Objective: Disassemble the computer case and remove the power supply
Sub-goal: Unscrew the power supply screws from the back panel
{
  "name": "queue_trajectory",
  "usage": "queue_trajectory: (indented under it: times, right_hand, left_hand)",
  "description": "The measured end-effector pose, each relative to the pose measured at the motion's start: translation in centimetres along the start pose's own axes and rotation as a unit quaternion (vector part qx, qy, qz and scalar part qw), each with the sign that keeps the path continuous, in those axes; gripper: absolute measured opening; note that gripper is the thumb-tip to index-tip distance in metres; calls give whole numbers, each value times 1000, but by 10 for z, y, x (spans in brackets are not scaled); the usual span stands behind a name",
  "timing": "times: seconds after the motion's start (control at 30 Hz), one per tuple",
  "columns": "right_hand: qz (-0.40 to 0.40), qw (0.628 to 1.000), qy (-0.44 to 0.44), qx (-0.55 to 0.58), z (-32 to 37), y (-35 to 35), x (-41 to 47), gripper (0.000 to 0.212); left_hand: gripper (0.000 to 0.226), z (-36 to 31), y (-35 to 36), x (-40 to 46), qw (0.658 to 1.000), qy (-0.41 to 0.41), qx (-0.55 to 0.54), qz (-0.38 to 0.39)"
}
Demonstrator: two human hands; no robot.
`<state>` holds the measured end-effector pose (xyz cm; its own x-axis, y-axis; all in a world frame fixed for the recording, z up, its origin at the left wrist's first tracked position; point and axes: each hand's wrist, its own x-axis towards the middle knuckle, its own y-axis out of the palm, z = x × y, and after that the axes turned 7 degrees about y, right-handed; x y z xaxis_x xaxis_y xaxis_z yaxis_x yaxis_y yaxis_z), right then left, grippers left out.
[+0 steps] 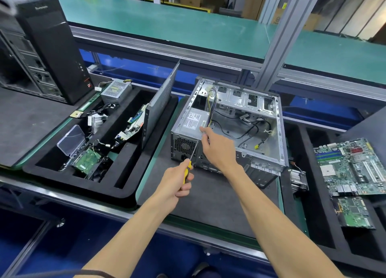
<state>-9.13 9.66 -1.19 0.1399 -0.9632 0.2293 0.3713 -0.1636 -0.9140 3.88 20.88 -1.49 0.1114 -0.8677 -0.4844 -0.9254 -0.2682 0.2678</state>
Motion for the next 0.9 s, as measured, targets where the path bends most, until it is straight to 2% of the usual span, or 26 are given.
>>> queue_trajectory:
  times: [0.13, 0.23, 0.4, 0.5, 0.57, 0.63, 0.7, 0.8, 0.9]
  right_hand:
    - [1, 1000, 0, -1, 0, 0, 0, 38]
    - [-3, 1000, 0, -4, 0, 1, 0, 38]
    - [-20, 1000, 0, -17, 0, 1, 0, 36]
    - [-19, 999, -3, -26, 1, 0, 0, 36]
    - [-19, 1000, -2, -21, 1, 0, 0, 36]
    - [-16, 1000, -1, -15, 1, 0, 0, 36]
    - [-15, 1000, -1, -14, 0, -1, 0, 37]
    - [-15, 1000, -1, -12, 0, 0, 0, 37]
    - [-18, 1000, 2, -8, 0, 1, 1, 37]
  left_hand:
    - [24, 3, -3, 0, 997, 55, 18, -46]
    - [24, 1, -5, 1, 997, 42, -8, -56]
    - [32, -7, -6, 0, 983, -75, -159, 48]
    - [33, -9, -7, 1, 967, -106, -216, 80]
    - [33, -10, -5, 2, 981, -85, -160, 74]
    - [29, -8, -1, 2, 999, -22, -27, 40]
    - [33, -2, 2, 4, 995, 50, 80, -12]
    - [25, 4, -2, 4, 988, 98, 100, -70]
    - [29, 4, -6, 6, 990, 84, 97, -65]
